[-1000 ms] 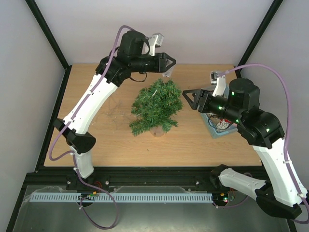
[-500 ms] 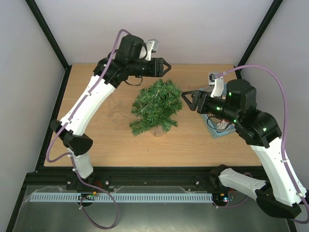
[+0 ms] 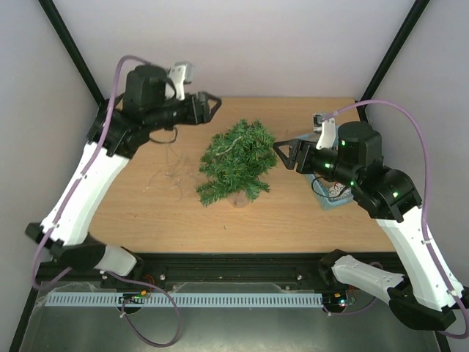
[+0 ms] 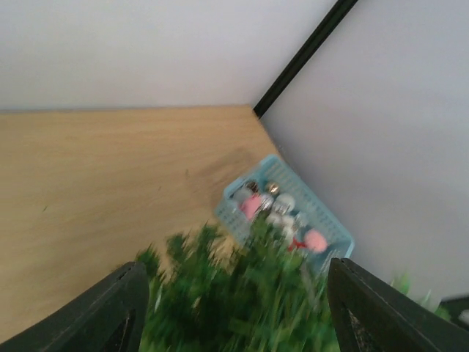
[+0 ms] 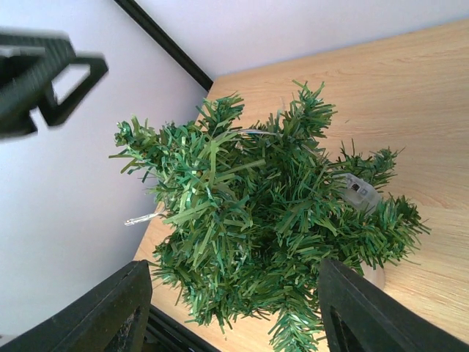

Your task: Decorate the small christmas tree

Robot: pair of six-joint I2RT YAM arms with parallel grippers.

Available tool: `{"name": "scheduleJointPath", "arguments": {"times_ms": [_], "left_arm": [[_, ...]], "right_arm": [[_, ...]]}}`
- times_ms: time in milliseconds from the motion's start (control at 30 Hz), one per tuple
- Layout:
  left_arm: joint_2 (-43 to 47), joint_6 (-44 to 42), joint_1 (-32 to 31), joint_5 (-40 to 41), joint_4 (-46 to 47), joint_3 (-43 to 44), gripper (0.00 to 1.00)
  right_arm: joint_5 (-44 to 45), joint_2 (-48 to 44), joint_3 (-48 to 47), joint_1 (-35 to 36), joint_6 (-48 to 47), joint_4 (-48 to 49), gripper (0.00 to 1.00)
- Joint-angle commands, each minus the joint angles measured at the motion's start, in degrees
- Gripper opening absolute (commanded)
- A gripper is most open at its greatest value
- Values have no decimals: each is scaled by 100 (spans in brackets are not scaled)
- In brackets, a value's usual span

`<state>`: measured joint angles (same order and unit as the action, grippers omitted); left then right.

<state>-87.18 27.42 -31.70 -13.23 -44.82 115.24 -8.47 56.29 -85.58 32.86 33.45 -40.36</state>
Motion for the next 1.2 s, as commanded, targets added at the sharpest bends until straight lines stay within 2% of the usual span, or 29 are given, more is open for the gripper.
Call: {"name": "scheduleJointPath", "arguments": {"times_ms": [0, 200, 300, 367, 467, 567, 733, 833, 1000, 1167], "left_arm": [[1218, 16, 1, 644, 365, -1526, 71], [2649, 231, 0, 1086, 502, -3358, 72], [3259, 544, 0, 1321, 608, -4371, 78], [3596, 806, -2, 1373, 748, -5010, 81], [3885, 1131, -2, 1324, 879, -5763, 83], [4239, 1392, 2, 1603, 922, -6493, 82], [4606, 1808, -2, 1685, 1594, -7816, 80], [4418, 1952, -1, 1757, 2142, -8269, 79], [3725, 2092, 67, 1610, 3193, -8605, 79], [3205, 2349, 77, 1022, 4358, -9120, 67]], "right_arm": [[-5, -60, -41, -42, -80, 93, 65], [-200, -197, -72, -43, -79, -27, 68], [-375, -351, 18, -43, -88, -66, 72], [-466, -493, 132, -43, -95, -58, 80], [-506, -685, 330, -43, -115, -147, 99], [-581, -853, 563, -43, -80, -221, 99], [-692, -1236, 1423, -39, 229, -155, 99], [-658, -1532, 2195, -41, 610, 42, 99], [-470, -2113, 3451, -43, 1221, 445, 91], [-386, -2455, 4789, -43, 1794, 1148, 80]]}}
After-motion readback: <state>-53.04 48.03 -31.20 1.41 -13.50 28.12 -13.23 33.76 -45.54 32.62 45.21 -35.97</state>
